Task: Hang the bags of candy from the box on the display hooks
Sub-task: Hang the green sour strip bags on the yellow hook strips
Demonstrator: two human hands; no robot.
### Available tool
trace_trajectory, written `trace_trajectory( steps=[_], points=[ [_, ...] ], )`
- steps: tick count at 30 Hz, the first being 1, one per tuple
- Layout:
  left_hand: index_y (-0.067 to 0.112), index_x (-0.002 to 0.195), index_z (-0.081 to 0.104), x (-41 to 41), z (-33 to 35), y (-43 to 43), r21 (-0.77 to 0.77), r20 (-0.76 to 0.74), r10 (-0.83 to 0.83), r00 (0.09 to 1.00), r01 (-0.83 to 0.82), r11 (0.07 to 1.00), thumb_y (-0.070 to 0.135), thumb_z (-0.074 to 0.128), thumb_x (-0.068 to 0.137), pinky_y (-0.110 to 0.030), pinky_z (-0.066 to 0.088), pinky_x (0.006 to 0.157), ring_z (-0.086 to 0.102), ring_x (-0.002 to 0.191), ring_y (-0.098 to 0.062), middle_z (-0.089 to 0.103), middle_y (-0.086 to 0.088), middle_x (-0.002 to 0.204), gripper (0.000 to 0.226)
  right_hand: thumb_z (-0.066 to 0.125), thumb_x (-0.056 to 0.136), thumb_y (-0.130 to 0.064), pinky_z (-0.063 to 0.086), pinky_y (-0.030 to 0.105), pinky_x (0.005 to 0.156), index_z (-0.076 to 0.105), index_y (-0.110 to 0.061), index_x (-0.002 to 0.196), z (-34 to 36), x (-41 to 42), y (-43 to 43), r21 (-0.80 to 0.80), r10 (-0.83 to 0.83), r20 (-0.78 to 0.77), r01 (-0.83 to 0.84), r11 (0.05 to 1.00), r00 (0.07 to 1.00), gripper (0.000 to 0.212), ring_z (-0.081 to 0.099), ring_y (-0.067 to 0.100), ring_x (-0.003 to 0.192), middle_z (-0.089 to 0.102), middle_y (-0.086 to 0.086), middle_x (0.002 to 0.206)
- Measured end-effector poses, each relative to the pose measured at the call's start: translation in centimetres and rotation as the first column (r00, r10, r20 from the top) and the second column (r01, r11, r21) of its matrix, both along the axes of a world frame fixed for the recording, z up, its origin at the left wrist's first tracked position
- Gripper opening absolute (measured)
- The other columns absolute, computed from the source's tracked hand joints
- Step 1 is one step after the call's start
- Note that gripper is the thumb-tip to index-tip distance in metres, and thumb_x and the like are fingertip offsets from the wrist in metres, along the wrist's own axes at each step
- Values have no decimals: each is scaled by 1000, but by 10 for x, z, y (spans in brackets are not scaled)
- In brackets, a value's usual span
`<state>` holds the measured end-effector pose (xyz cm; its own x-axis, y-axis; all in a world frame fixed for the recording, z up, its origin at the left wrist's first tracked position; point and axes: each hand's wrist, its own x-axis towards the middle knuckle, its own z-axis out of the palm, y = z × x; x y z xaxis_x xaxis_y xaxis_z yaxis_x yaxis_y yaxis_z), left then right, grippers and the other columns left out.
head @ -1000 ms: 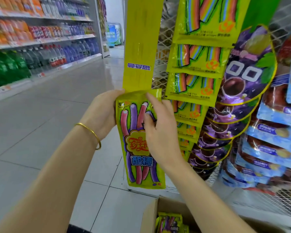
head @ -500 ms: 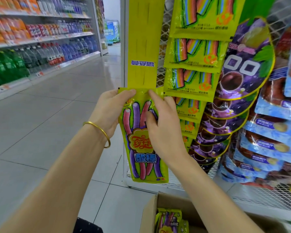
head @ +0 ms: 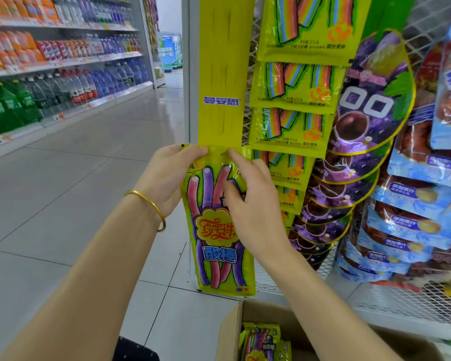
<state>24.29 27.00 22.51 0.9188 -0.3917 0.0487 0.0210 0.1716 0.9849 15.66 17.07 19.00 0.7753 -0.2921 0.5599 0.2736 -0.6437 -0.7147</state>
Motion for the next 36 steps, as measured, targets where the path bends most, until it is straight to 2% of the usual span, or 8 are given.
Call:
trace_trajectory(
  steps=[4, 8, 16, 21, 27, 31, 34, 36],
  points=[
    [7, 86, 62, 2, -1, 2, -21, 4, -32, 999, 32, 999, 15, 52, 92, -32, 57, 65, 67, 62, -17, 72, -6, 76, 14, 48, 93, -5, 31, 8, 81, 44, -14, 137, 6, 5, 0, -10, -14, 27, 14, 1000, 1000, 45, 40, -1, 96, 45, 0, 111],
    [8, 83, 57, 1, -1, 1, -59, -4, -65, 998, 65, 996, 14, 49, 93, -31, 57, 64, 66, 63, -18, 70, -8, 78, 15, 49, 92, -5, 29, 2, 82, 48, -16, 133, 6, 6, -4, -24, -45, 37, 46, 999, 998, 42, 41, 1, 102, 45, -2, 109],
    [9, 91, 57, 2, -2, 0, -116, 12, -48, 999, 49, 992, 9, 47, 93, -30, 56, 64, 65, 63, -16, 69, -7, 79, 10, 47, 93, -8, 38, 25, 81, 45, -19, 136, 8, 8, -1, -78, -73, 17, 74, 994, 997, 45, 43, 6, 96, 46, 3, 112],
    [7, 98, 57, 2, -3, -1, -130, -9, -13, 1000, 11, 991, 7, 49, 92, -29, 56, 63, 66, 63, -16, 69, -8, 82, 10, 47, 93, -7, 35, 20, 81, 42, -19, 139, 9, 6, -1, -70, -53, -22, 52, 996, 998, 47, 41, 3, 97, 45, 2, 114],
    [0, 119, 52, 4, -5, -2, -101, -19, 27, 999, -29, 995, 9, 52, 91, -32, 56, 69, 65, 71, -20, 67, -14, 97, 30, 48, 93, -8, 31, 10, 77, 43, -20, 138, 5, 6, -2, -24, -43, -17, 42, 999, 999, 47, 38, -5, 90, 46, 0, 111],
    [-1, 123, 51, 3, -6, 0, -75, -22, 11, 1000, -13, 997, 9, 52, 91, -31, 57, 67, 66, 73, -21, 67, -16, 102, 34, 49, 94, -9, 29, -3, 80, 44, -21, 138, 0, 3, -2, 15, -31, -32, 32, 999, 999, 46, 41, -6, 90, 46, -3, 108],
    [0, 125, 50, 3, -6, 1, -72, -28, -18, 999, 16, 997, 9, 51, 91, -33, 57, 69, 66, 77, -22, 66, -17, 106, 34, 49, 94, -9, 30, -3, 79, 45, -22, 137, 0, 1, -2, 24, -31, -27, 32, 999, 999, 45, 41, -9, 87, 46, -5, 109],
    [1, 125, 50, 2, -5, 2, -57, -7, -42, 999, 42, 998, 10, 50, 92, -34, 57, 72, 66, 81, -23, 66, -17, 110, 34, 48, 94, -11, 34, 3, 79, 46, -23, 135, 1, 1, -2, -5, -47, -12, 47, 999, 999, 42, 39, -8, 88, 48, -4, 114]
  ],
)
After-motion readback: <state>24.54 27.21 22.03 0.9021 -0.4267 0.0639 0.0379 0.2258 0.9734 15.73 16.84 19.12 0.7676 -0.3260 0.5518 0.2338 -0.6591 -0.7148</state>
